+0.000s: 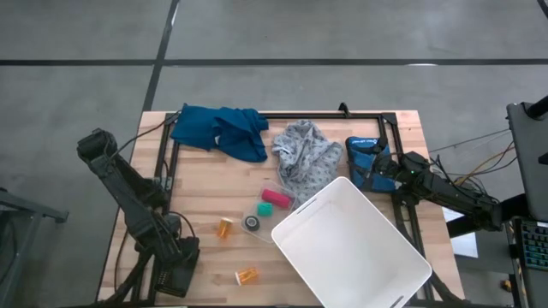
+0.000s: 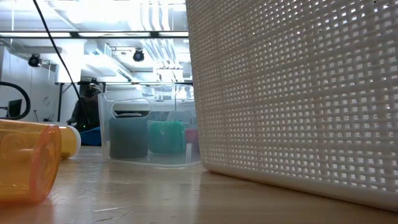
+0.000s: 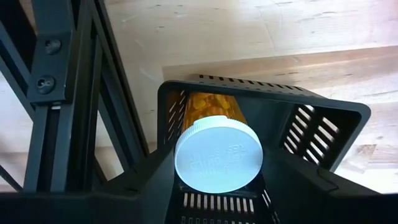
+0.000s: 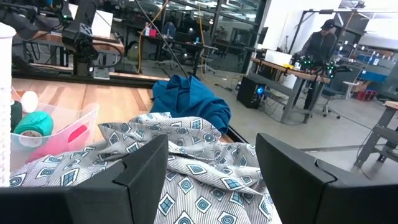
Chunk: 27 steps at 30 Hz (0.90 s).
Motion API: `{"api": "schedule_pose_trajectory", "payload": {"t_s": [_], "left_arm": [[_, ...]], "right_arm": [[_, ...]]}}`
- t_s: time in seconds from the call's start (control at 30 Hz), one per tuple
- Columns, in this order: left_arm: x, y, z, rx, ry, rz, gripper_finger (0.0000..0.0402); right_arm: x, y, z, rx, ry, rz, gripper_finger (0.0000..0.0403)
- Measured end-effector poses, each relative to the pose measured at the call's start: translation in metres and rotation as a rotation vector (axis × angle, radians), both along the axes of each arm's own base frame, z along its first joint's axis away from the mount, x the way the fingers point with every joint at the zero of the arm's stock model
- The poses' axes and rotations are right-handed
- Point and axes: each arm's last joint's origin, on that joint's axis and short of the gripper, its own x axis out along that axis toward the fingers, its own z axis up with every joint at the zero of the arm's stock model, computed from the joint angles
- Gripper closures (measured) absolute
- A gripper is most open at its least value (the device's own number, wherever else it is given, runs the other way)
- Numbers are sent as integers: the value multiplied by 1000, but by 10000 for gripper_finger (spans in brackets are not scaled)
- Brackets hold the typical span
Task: Pick & Place Medicine items
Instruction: Put the top left orange medicine bottle into the black bin
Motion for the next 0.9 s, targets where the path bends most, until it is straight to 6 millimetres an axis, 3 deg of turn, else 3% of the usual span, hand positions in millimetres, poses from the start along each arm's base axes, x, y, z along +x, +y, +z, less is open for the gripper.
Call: {"api": "schedule_pose_trajectory", "payload": {"t_s": [0.9], "left_arm": [[-7,14,4,114,-2,7,176]], "right_arm": [[0,0,0,0,0,-1,163]]}}
